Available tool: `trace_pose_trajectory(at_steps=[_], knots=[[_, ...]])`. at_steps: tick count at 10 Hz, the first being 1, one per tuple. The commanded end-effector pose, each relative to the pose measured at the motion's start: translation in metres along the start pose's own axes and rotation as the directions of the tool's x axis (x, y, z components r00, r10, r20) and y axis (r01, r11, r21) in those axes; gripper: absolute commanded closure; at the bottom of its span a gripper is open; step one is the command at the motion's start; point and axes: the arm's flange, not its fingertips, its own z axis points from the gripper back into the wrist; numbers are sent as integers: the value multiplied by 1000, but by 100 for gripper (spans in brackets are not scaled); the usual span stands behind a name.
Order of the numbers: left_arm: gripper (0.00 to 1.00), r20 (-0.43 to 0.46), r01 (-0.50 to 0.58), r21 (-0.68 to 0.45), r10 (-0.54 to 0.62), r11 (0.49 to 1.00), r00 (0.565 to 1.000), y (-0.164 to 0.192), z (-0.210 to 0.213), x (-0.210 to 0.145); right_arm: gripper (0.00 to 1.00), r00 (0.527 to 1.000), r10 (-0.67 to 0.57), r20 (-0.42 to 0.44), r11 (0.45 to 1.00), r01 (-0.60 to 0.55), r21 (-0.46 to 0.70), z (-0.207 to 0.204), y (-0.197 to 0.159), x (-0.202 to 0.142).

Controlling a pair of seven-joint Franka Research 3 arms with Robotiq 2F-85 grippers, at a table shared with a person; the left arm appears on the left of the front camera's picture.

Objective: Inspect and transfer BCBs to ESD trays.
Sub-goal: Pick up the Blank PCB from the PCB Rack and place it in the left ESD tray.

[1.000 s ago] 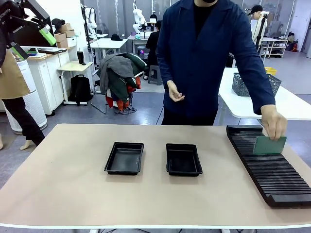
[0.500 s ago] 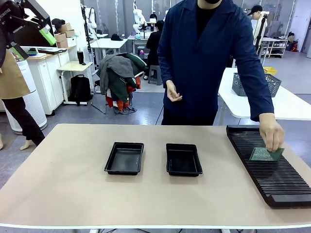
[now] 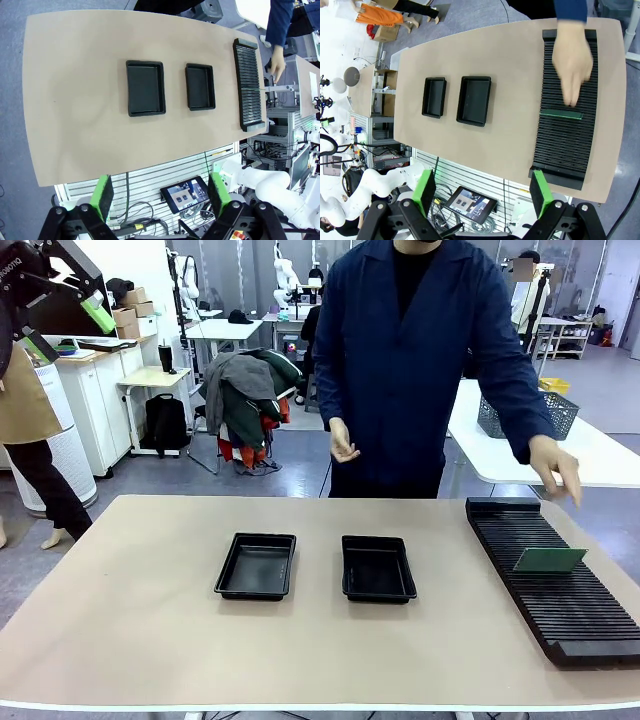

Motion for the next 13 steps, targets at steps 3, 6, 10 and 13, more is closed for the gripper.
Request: trace_pose_trajectory(at_steps=[3,6,10,13], knots=[[0,3,0,0,0,1000,1000,0,0,-1,0,1000,0,0,1000,0,1,0,0,0],[0,3,0,0,0,1000,1000,0,0,-1,0,1000,0,0,1000,0,1,0,0,0],[0,3,0,0,0,1000,1000,0,0,-1,0,994,102,-34,993,-104,-59,-1,1,-3],[0,3,0,0,0,1000,1000,0,0,-1,0,908,412,-77,894,-419,-157,-20,-13,-11]])
